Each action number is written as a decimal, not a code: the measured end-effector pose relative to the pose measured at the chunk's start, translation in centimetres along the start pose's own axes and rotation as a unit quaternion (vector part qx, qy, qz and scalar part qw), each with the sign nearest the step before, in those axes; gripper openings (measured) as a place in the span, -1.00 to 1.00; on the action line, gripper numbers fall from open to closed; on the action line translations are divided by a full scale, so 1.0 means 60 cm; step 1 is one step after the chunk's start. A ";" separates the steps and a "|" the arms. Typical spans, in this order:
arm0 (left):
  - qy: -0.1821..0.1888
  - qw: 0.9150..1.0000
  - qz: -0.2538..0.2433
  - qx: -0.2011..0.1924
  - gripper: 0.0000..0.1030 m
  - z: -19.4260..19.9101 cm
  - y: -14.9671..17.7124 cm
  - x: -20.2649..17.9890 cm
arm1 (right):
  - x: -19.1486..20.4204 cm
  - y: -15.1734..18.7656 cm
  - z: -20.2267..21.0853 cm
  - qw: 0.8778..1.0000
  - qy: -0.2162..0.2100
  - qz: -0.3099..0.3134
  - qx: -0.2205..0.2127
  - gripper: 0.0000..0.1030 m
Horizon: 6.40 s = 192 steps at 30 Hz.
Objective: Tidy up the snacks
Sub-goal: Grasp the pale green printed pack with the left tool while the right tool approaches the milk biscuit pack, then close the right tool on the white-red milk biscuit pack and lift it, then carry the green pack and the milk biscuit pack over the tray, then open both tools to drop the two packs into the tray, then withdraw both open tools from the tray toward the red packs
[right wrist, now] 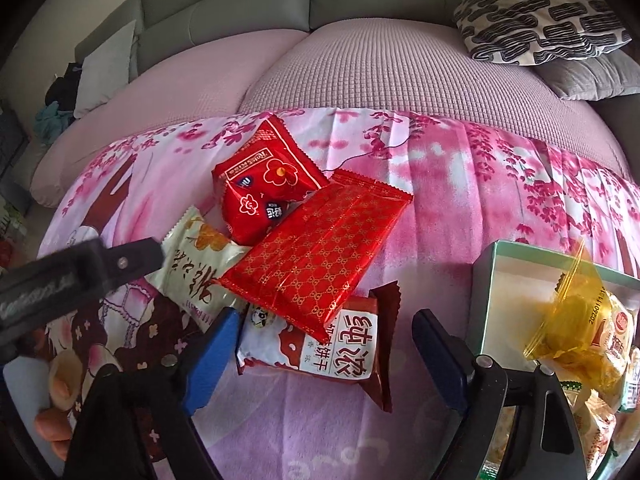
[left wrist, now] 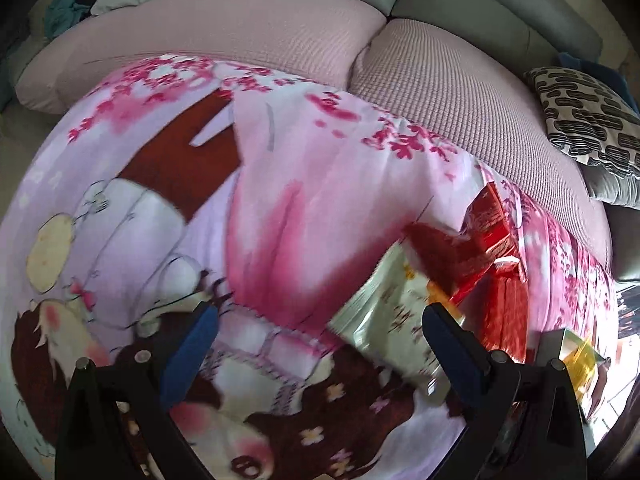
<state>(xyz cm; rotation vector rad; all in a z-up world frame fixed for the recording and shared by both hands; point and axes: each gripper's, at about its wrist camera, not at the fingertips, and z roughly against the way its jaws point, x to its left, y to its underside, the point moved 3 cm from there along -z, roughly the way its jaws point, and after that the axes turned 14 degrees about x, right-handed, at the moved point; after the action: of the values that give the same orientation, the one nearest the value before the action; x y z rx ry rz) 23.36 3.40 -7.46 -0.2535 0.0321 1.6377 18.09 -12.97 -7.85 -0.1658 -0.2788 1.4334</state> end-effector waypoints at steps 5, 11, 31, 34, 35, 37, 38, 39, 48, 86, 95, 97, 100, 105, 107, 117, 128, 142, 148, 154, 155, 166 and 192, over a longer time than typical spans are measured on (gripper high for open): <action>-0.016 1.000 -0.014 0.000 0.97 -0.015 -0.020 -0.036 | -0.002 -0.002 -0.004 1.000 -0.005 0.000 0.002 0.73; -0.069 0.997 -0.037 0.011 0.97 -0.044 -0.034 -0.070 | -0.001 -0.004 -0.006 1.000 -0.007 0.004 0.001 0.73; -0.063 0.997 -0.045 0.007 0.91 -0.048 -0.002 -0.003 | 0.002 0.003 -0.005 1.000 -0.007 0.008 -0.003 0.66; -0.067 0.997 -0.045 0.005 0.89 -0.048 -0.002 -0.003 | 0.006 0.002 -0.008 1.000 -0.003 0.013 -0.003 0.66; -0.070 0.996 -0.047 0.004 0.83 -0.049 -0.002 -0.005 | 0.007 0.002 -0.009 1.000 0.000 0.014 -0.003 0.65; -0.072 0.996 -0.055 0.000 0.70 -0.046 0.010 -0.014 | 0.009 0.002 -0.012 1.000 0.007 0.018 -0.002 0.65; -0.071 0.996 -0.058 -0.002 0.62 -0.050 0.011 -0.019 | 0.011 0.002 -0.014 1.000 0.010 0.020 -0.003 0.65; -0.069 0.996 -0.062 -0.003 0.56 -0.049 0.014 -0.022 | 0.012 0.003 -0.014 1.000 0.013 0.022 -0.003 0.65; -0.068 0.996 -0.057 -0.012 0.20 -0.037 0.028 -0.016 | 0.018 0.004 -0.020 0.999 0.036 0.030 -0.001 0.61; -0.043 0.997 -0.054 -0.026 0.03 0.078 0.139 -0.035 | -0.022 0.115 0.128 0.998 -0.031 -0.020 -0.047 0.27; -0.009 0.995 -0.086 -0.043 0.03 0.110 0.154 -0.091 | -0.082 0.139 0.184 0.995 -0.031 -0.061 -0.075 0.28; -0.002 0.994 -0.094 -0.046 0.03 0.116 0.159 -0.105 | -0.102 0.142 0.192 0.994 -0.029 -0.075 -0.078 0.28; 0.011 0.993 -0.106 -0.046 0.03 0.122 0.166 -0.124 | -0.132 0.148 0.203 0.992 -0.020 -0.093 -0.082 0.28; 0.015 0.991 -0.124 -0.049 0.03 0.125 0.175 -0.154 | -0.186 0.161 0.211 0.990 -0.002 -0.120 -0.074 0.28; 0.016 0.990 -0.134 -0.051 0.03 0.123 0.180 -0.169 | -0.212 0.162 0.213 0.987 -0.003 -0.139 -0.075 0.28; 0.022 0.977 -0.209 -0.045 0.03 0.102 0.215 -0.269 | -0.320 0.178 0.228 0.973 0.026 -0.214 -0.080 0.28; 0.015 0.962 -0.273 -0.029 0.03 0.056 0.239 -0.368 | -0.363 0.182 0.208 0.969 0.026 -0.236 -0.060 0.28; 0.022 0.959 -0.284 -0.002 0.03 0.022 0.244 -0.381 | -0.364 0.182 0.189 0.971 0.021 -0.237 -0.039 0.29; 0.025 0.960 -0.278 0.011 0.03 0.015 0.241 -0.379 | -0.363 0.183 0.181 0.971 0.029 -0.236 -0.027 0.32; 0.033 0.961 -0.274 0.012 0.06 0.023 0.240 -0.376 | -0.360 0.181 0.176 0.972 0.031 -0.233 -0.021 0.32; 0.032 0.961 -0.274 0.010 0.06 0.025 0.239 -0.375 | -0.359 0.182 0.177 0.972 0.031 -0.233 -0.021 0.32; 0.040 0.967 -0.253 0.002 0.21 0.059 0.224 -0.355 | -0.359 0.181 0.188 0.972 0.026 -0.232 -0.034 0.43; -0.058 0.988 -0.136 -0.043 0.90 0.064 0.168 -0.261 | -0.339 0.171 0.193 0.979 0.035 -0.194 -0.054 1.00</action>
<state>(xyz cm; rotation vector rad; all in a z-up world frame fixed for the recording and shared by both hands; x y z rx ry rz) 13.80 -12.15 -2.16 -0.2173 -0.1563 1.3806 2.70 -32.37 -1.44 -0.2354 -0.3124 1.0249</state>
